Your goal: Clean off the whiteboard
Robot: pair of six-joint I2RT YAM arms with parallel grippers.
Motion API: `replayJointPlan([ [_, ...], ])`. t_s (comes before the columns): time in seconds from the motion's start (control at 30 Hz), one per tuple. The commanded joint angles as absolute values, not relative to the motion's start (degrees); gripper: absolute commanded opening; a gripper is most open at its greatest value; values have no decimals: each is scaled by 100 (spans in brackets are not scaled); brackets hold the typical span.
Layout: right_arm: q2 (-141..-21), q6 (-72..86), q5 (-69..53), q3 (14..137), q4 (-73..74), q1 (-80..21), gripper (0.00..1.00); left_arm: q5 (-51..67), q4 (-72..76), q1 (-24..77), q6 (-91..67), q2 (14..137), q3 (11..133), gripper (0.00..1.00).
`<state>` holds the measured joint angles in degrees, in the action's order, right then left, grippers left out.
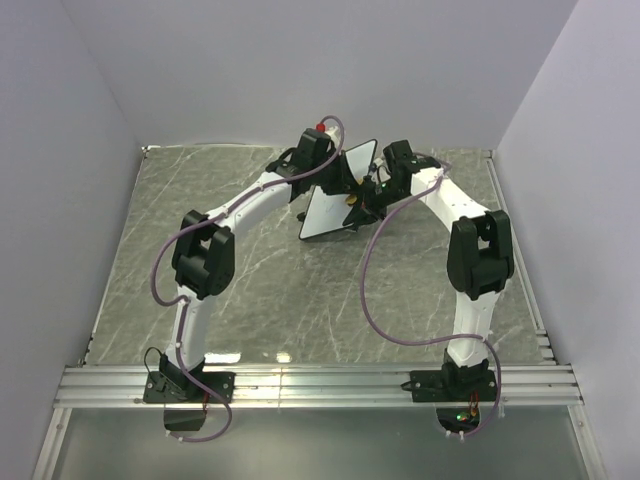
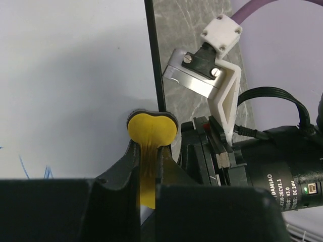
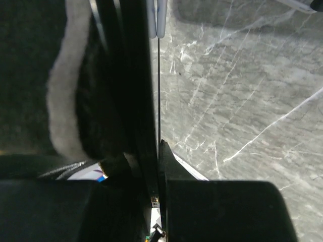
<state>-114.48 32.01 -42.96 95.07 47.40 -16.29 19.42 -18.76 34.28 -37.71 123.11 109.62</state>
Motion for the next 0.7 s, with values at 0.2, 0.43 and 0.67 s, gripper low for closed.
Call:
replayJointPlan([
  [0.2,-11619,2865,-3990,9009,3709,-2057,0,1846,-2417,3323,-3797,12831,10679,0],
  [0.43,-11347,2865,-3911,8710,3700,-1925,0,1845,-2365,2831,-3639,12990,10223,0],
  [0.67,-11303,2935,-3929,8692,3718,-1890,0,1854,-2206,2575,-3621,13253,10036,0],
])
